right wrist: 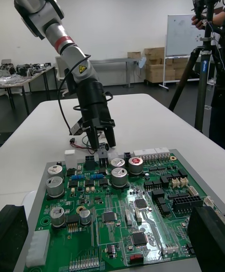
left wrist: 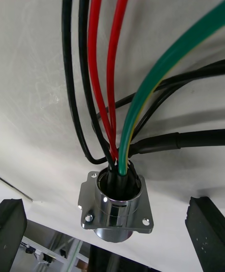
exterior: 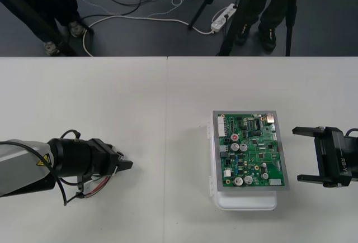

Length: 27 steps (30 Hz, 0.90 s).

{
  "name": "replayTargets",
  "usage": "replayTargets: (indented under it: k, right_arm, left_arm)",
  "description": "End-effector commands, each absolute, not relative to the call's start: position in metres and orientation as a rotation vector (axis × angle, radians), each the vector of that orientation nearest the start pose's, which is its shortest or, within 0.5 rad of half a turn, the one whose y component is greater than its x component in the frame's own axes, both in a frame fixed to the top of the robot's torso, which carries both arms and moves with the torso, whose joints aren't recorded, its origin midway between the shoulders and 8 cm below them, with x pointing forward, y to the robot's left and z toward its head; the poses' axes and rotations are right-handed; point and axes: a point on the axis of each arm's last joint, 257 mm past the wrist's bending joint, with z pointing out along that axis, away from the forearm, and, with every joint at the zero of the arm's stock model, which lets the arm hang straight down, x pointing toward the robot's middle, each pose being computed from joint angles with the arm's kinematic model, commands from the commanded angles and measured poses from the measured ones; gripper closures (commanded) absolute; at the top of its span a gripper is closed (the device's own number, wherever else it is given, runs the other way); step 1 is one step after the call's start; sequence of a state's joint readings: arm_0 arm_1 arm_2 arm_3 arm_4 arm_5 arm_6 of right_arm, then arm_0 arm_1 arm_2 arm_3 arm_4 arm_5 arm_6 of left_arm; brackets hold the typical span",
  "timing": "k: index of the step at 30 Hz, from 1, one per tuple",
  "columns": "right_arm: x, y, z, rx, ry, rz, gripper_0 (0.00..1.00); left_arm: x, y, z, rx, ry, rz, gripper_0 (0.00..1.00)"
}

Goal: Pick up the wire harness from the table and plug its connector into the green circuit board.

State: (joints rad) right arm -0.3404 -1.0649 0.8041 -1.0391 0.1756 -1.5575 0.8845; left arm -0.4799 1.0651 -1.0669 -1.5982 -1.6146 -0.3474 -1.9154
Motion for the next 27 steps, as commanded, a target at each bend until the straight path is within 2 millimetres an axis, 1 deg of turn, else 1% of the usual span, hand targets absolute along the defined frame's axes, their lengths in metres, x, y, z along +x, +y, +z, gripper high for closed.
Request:
replayTargets:
  k: [1,7,11,18,27]
  right_arm:
    - [0.328,-0.225,-0.183,-1.284,0.956,0.910,0.00]
    - [0.326,-0.223,-0.182,-1.292,0.945,0.909,0.00]
    - [0.322,-0.221,-0.187,-1.321,0.931,0.902,0.00]
    - [0.322,-0.222,-0.187,-1.328,0.927,0.896,0.00]
    - [0.322,-0.222,-0.187,-1.330,0.916,0.885,0.00]
  left_arm:
    - [0.425,0.166,-0.362,-3.065,1.243,-1.217,0.00]
    - [0.423,0.168,-0.364,-3.070,1.241,-1.206,0.00]
    - [0.423,0.172,-0.364,-3.071,1.233,-1.200,0.00]
    - [0.421,0.179,-0.366,-3.071,1.221,-1.184,0.00]
    - [0.417,0.183,-0.371,-3.081,1.212,-1.167,0.00]
